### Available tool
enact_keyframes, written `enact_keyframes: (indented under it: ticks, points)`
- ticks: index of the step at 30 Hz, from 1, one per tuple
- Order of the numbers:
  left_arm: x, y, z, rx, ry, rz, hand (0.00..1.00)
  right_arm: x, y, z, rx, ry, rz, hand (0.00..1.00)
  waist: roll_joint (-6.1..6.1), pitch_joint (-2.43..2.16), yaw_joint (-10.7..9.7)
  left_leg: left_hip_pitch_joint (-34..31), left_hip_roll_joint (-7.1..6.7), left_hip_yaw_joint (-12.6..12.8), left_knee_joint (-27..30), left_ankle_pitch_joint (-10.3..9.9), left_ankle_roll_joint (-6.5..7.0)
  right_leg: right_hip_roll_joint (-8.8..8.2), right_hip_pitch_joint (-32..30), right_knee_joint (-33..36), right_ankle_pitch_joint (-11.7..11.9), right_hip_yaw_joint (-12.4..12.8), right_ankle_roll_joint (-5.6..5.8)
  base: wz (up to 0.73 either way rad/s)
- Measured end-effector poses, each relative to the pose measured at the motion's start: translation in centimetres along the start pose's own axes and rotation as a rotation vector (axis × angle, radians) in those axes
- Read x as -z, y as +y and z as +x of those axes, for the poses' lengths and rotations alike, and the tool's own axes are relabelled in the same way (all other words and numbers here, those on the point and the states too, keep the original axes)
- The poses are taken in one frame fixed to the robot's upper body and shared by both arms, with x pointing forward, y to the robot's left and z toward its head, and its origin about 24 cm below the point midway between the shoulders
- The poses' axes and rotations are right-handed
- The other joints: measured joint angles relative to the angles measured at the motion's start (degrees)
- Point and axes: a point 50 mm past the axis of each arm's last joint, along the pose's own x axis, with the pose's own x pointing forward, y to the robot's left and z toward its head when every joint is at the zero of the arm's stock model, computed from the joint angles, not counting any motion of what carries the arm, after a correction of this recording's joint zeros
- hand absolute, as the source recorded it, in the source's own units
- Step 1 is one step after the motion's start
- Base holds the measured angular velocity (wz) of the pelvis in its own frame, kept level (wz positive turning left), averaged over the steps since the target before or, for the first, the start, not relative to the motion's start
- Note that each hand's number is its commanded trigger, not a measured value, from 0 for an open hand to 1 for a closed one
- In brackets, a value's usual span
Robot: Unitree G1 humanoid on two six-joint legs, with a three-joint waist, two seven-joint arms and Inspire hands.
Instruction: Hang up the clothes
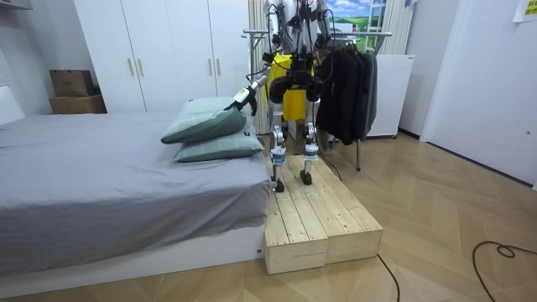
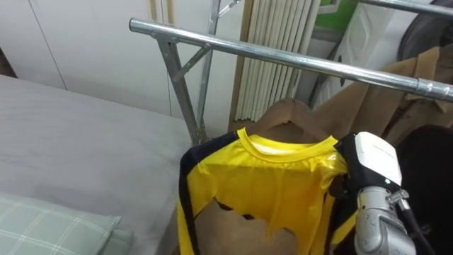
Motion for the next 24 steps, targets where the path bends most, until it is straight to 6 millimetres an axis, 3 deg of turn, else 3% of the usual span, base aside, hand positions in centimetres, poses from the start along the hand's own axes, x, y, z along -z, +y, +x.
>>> enact_keyframes:
  ticks: [7, 18, 24]
  points:
    - [0.0, 0.0, 0.0, -0.001, -0.001, 0.009, 0.00, 0.0, -0.1, 0.0, 0.011, -0.008, -0.044, 1.00, 0.04, 0.00, 0.0, 0.0, 0.00, 0.0, 0.0, 0.0, 0.00, -0.01, -0.2, 0.0, 0.0, 0.0, -0.01, 0.00]
    - [-0.3, 0.1, 0.2, 0.015, -0.010, 0.019, 0.00, -0.7, -0.6, -0.1, 0.098, -0.103, -0.251, 1.00, -0.09, -0.05, -0.2, -0.6, -0.04, -0.3, 0.3, 0.0, -0.01, -0.01, -0.6, 0.3, -0.2, -0.1, -0.12, 0.01]
    - [-0.4, 0.3, 0.3, 0.008, -0.012, 0.020, 0.00, -0.7, 0.3, -1.1, 0.129, -0.160, -0.261, 1.00, 0.18, 0.16, -0.2, 1.2, -0.02, -0.2, 0.2, 0.0, -0.01, 0.04, 1.1, -0.4, -0.5, 0.2, 0.05, 0.00]
